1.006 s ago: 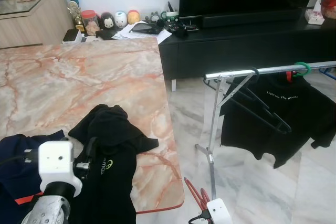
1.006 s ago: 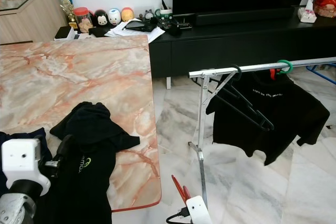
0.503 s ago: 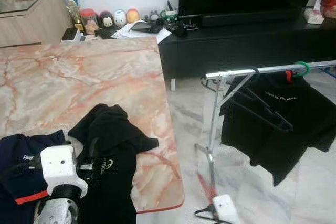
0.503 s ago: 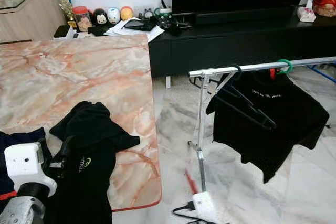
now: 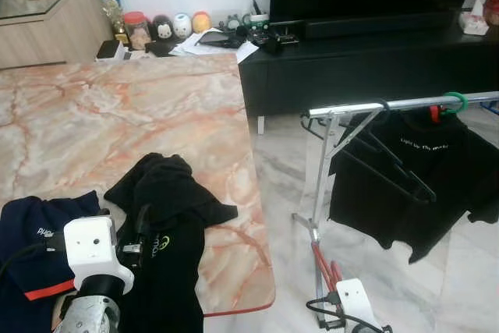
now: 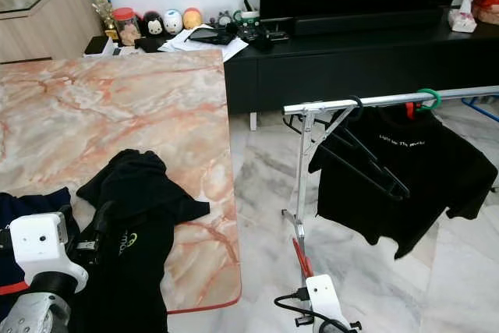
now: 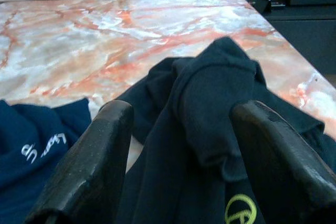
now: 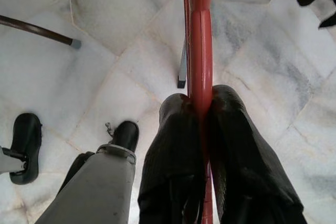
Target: Hang hanger
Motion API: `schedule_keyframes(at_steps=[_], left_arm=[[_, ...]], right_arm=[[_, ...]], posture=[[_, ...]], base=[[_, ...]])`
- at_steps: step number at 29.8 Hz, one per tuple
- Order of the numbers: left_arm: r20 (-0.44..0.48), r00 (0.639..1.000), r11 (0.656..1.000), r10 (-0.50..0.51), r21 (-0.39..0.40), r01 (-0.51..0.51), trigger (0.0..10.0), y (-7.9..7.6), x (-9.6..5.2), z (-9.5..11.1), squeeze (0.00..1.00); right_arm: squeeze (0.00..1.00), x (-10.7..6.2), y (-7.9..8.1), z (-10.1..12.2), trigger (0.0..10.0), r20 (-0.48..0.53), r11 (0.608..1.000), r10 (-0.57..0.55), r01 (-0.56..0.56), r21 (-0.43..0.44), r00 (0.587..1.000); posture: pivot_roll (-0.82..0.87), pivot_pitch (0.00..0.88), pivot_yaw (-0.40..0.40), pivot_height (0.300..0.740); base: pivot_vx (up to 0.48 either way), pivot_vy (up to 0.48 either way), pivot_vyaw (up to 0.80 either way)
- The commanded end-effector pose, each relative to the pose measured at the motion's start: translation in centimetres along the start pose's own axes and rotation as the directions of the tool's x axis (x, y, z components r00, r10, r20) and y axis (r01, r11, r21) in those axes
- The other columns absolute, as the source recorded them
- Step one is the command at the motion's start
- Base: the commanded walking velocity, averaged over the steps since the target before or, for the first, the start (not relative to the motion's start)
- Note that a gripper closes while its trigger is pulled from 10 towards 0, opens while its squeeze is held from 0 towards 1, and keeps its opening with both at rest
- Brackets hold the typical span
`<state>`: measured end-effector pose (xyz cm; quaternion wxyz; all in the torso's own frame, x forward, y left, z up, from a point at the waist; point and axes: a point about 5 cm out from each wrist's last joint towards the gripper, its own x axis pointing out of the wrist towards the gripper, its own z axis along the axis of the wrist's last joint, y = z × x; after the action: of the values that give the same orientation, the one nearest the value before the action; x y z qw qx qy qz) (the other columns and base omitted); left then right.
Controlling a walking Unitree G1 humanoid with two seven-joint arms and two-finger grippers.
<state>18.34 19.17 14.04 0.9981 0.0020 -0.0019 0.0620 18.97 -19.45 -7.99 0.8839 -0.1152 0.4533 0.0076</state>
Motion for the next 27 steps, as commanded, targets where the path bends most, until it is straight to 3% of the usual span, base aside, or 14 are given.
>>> schedule_keyframes(at_steps=[1, 27], left_arm=[[-0.015, 1.000, 1.000, -0.002, -0.002, 0.002, 10.0, -0.04, -0.03, -0.42, 0.00], [-0.019, 1.000, 1.000, -0.015, 0.014, 0.015, 10.0, -0.17, 0.05, -0.53, 0.00]], right_arm=[[0.00, 0.00, 0.22, 0.02, 10.0, 0.002, 1.000, 0.007, -0.007, 0.008, 1.000], [0.00, 0.04, 0.75, 0.37, 10.0, 0.013, 1.000, 0.024, -0.024, 0.014, 1.000]], posture=[[0.05, 0.017, 0.021, 0.740], [0.05, 0.019, 0.024, 0.740]], base=[[-0.296, 0.000, 0.00], [-0.280, 0.000, 0.00]])
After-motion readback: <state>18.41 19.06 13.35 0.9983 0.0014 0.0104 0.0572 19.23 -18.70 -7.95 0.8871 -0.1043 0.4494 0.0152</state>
